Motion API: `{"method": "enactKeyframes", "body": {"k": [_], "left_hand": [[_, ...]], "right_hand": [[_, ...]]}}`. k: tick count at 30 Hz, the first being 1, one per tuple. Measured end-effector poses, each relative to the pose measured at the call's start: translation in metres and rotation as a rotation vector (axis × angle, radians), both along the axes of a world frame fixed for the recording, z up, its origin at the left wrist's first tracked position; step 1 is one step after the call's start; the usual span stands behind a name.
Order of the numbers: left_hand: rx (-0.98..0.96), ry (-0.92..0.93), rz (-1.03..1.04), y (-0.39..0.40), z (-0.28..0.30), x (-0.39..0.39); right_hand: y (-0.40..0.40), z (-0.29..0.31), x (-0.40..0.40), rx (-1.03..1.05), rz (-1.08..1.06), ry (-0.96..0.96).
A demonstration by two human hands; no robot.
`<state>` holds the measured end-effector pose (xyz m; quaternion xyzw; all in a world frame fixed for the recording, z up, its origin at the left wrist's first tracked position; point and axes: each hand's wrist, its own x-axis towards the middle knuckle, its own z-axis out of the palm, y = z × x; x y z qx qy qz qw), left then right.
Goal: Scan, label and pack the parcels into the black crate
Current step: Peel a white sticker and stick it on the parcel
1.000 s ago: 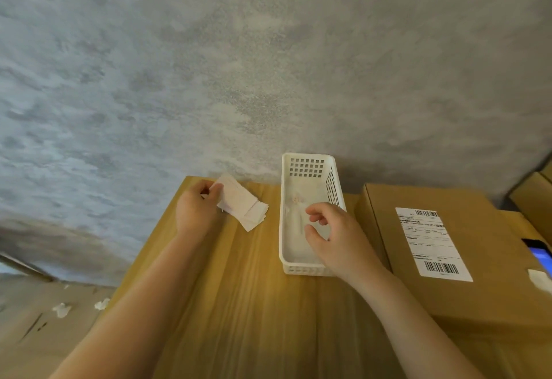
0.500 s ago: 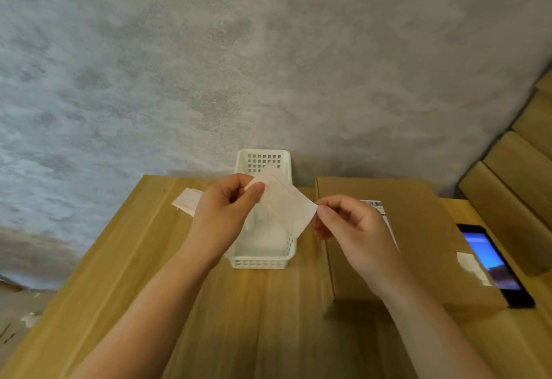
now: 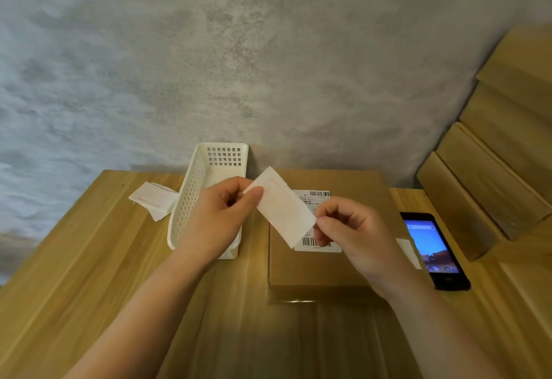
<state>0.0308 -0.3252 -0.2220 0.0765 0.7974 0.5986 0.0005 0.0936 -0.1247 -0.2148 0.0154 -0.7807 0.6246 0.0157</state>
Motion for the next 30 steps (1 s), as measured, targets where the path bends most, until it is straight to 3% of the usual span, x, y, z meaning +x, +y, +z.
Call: {"method": "enactKeyframes", "body": {"k": [8, 12, 14, 19, 30], "left_hand": [[-0.231, 0.067, -0.013, 0.009, -0.009, 0.000], [-0.336, 0.337, 0.024, 0.018, -0.007, 0.013], [-0.289, 0.422, -0.041, 0.022, 0.001, 0.024], [-0.219, 0.411, -0.174, 0.024, 0.010, 0.041], [-0.281, 0.419, -0.120, 0.021, 0.012, 0.046]], "right_hand": [[0.004, -0.001, 0.004, -0.146, 0.065, 0.006], [-0.003, -0.003, 0.006, -0.176, 0.048, 0.066], [-0.006, -0.004, 0.007, -0.134, 0.035, 0.114], [-0.011, -0.007, 0.012, -0.036, -0.003, 0.273], [-0.016, -0.012, 0.016, 0.271, -0.073, 0.504]]}}
